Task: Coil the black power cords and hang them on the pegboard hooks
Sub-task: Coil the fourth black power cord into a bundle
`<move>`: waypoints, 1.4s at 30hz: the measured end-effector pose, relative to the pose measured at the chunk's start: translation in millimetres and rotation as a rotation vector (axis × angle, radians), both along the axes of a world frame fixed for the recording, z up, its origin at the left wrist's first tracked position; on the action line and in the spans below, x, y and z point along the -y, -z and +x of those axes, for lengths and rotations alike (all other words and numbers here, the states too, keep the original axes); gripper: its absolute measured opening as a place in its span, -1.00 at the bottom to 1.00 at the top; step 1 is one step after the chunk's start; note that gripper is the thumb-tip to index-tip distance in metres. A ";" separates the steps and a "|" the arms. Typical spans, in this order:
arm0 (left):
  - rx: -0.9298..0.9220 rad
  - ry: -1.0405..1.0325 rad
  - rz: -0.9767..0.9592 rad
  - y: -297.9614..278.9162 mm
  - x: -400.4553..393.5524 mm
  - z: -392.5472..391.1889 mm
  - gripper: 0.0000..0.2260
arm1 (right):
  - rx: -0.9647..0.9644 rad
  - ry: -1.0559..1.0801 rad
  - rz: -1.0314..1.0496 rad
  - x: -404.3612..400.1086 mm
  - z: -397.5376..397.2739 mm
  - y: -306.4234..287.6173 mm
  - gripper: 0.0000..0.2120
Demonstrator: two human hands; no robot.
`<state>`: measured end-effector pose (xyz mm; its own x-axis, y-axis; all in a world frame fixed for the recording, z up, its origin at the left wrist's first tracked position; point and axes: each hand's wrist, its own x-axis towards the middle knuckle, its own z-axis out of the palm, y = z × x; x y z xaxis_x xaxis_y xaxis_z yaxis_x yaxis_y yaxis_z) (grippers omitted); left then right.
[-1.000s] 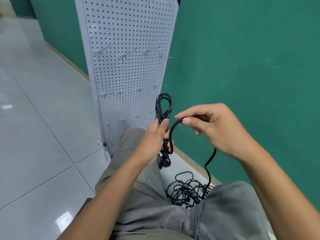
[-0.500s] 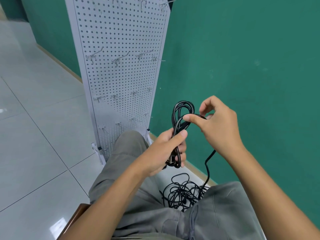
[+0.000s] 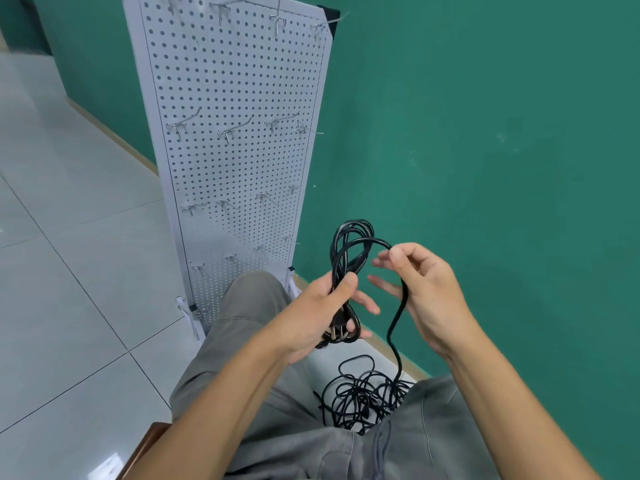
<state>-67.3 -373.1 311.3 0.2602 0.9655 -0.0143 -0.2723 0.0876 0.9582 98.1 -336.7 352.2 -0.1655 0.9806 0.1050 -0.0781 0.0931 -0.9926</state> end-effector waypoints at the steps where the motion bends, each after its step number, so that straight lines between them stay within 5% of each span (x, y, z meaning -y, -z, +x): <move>1: -0.014 0.016 -0.002 3.9 -0.4 1.3 -0.73 | 0.022 0.000 0.002 1.5 -3.5 -1.0 -0.69; 5: 0.054 0.014 -0.071 9.8 -1.0 6.5 -0.56 | 0.102 0.125 0.011 2.4 -14.8 -5.4 -0.70; 10: -0.081 0.028 0.029 10.8 3.5 17.8 -0.76 | -0.001 0.136 -0.039 4.9 -30.7 -6.4 -0.79; 18: -0.118 0.066 0.103 10.4 2.3 11.0 -0.73 | -0.194 0.076 -0.226 3.2 -36.8 -4.4 -0.92; 21: -0.076 0.076 0.095 10.8 3.1 9.5 -0.76 | -0.272 0.030 -0.269 1.7 -32.0 -3.5 -0.80; 30: 0.174 0.223 -0.061 19.3 -0.6 3.7 -0.73 | -0.021 -0.106 -0.203 -14.0 -14.5 -6.2 -0.72; 37: 0.245 0.351 -0.120 12.4 7.3 13.3 -0.82 | -0.294 -0.370 -0.217 -12.3 -18.0 -8.8 -0.63; 42: 0.275 0.391 -0.112 13.6 9.3 20.1 -0.78 | -0.391 -0.319 -0.260 -14.3 -24.7 -10.0 -0.75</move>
